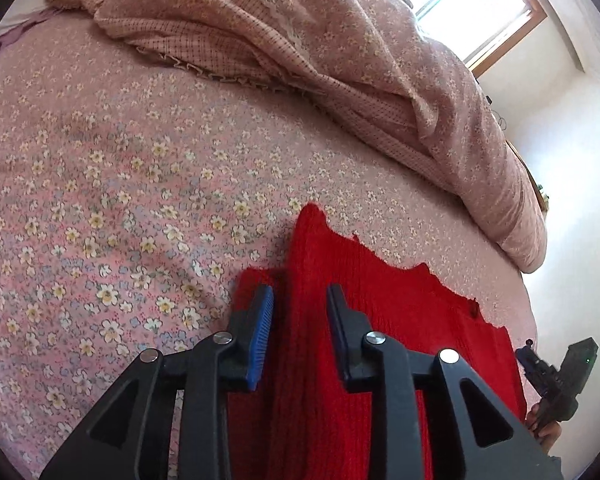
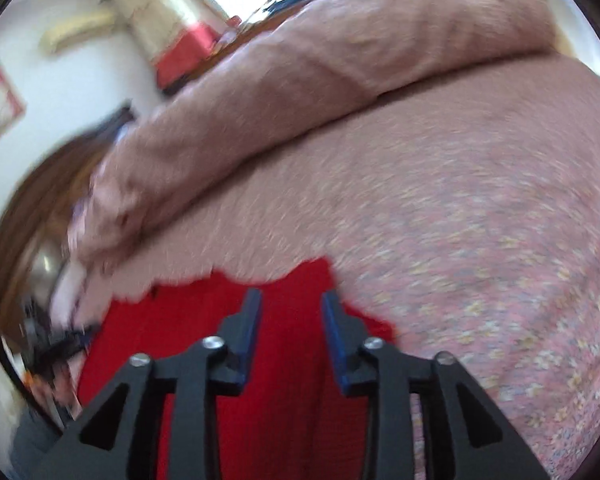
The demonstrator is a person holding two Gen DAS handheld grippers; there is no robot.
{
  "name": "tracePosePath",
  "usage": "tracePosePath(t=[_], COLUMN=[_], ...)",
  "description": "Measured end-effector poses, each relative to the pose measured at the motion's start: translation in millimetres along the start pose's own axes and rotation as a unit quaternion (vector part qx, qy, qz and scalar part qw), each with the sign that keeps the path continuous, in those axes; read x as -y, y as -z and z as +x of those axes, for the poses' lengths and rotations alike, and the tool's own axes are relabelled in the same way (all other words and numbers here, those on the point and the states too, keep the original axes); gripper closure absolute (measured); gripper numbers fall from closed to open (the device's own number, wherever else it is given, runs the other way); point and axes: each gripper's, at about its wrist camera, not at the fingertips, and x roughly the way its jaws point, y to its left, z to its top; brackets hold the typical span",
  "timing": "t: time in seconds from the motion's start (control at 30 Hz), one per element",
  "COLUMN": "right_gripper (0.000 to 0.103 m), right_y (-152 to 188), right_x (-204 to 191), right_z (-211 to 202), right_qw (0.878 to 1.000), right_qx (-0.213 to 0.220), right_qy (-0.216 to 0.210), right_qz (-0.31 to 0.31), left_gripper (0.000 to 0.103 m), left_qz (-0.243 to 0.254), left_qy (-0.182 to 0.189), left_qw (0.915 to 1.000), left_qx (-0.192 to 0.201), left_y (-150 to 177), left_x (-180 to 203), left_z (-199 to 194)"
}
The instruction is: Fold small clothes
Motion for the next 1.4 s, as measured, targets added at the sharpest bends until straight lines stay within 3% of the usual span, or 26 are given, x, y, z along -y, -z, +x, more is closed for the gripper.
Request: tracePosePath(t=[0.1,0.13,0.17,0.3,0.4,0.53,0.57,0.6,0.63,0.73,0.87,0.93,1.03,1.1,1.13,1.2,1.27,1.3,1.33,1.4], right_gripper=[0.062,0.081,0.091,0.089,0.061,0.060,0.060,0.068,0.084,0.091,0.092,0.092,0.092,0.092,0.091,0.089,0.073,0.056,0.049,0.048], right_y=[11.9,14.6,16.3,13.0,8.9,13.9,15.2,14.0,14.4,12.7,7.8,3.6,-0.2,0.9,3.0,6.1,2.7,1.5,-0.1,0.8], right_x=[-11.9,-12.4,-13.4,-2.1,6.1,8.6,4.5,-0.6,-3.6,-14.0,-25.5,-26.2,-20.3,-11.6,-5.6,5.0,10.5,12.4,15.2,19.8], right_z=[19.9,21.4,20.6,7.8,6.1,16.6,17.5,18.8,17.6,13.8,-2.1,-11.8,-8.7,8.8,16.5,26.5,18.7,14.3,6.4,-10.0], right_qw=[0.998,0.997,0.995,0.998,0.998,0.998,0.997,0.997,0.997,0.993,0.988,0.986,0.986,0.990,0.990,0.993,0.995,0.995,0.994,0.995], right_qx=[-0.032,-0.032,-0.023,-0.010,-0.012,-0.021,-0.016,-0.009,-0.002,0.026,0.078,0.103,0.108,0.063,0.043,0.019,0.029,0.033,0.039,0.052], right_qy=[0.040,0.056,0.077,0.053,0.056,0.060,0.058,0.056,0.054,0.075,0.079,0.077,0.086,0.098,0.109,0.104,0.092,0.093,0.097,0.089], right_qz=[-0.040,-0.050,-0.062,-0.044,-0.032,-0.031,-0.041,-0.049,-0.058,-0.086,-0.112,-0.106,-0.093,-0.085,-0.077,-0.054,-0.036,-0.028,-0.015,0.004], left_gripper=[0.082,0.082,0.082,0.079,0.071,0.067,0.071,0.083,0.101,0.102,0.103,0.103,0.103,0.102,0.102,0.101,0.096,0.093,0.088,0.083], left_qz=[0.013,0.017,0.020,0.024,0.023,0.035,0.043,0.052,0.068,0.086,0.099,0.091,0.083,0.073,0.062,0.043,0.029,0.025,0.022,0.015], left_qy=[-0.008,-0.010,-0.013,-0.012,-0.004,-0.006,-0.004,-0.012,-0.035,-0.018,-0.002,0.006,-0.014,-0.037,-0.039,-0.029,-0.013,-0.008,-0.002,-0.002], left_qw=[0.9999,0.9998,0.9997,0.9995,0.9996,0.9992,0.9991,0.9985,0.9962,0.9940,0.9882,0.9880,0.9912,0.9948,0.9967,0.9984,0.9993,0.9995,0.9996,0.9997], left_qx=[-0.003,-0.004,-0.007,-0.015,-0.017,-0.018,-0.006,0.012,0.041,0.066,0.117,0.125,0.102,0.061,0.035,0.020,0.020,0.019,0.019,0.020], left_y=[6.2,7.3,7.7,8.9,9.0,8.8,9.9,11.7,14.4,18.1,11.5,4.2,2.3,1.7,2.1,2.6,-2.4,-3.9,-5.1,-4.3], left_x=[7.4,9.8,11.2,17.4,18.6,26.0,25.9,30.0,35.9,49.0,60.6,52.1,45.7,37.5,32.8,26.7,25.1,24.5,23.6,22.9], left_z=[2.1,3.6,5.0,12.0,13.5,21.4,20.5,19.6,17.2,11.8,-2.7,-8.4,4.4,20.6,30.0,33.9,26.7,22.4,17.1,1.6])
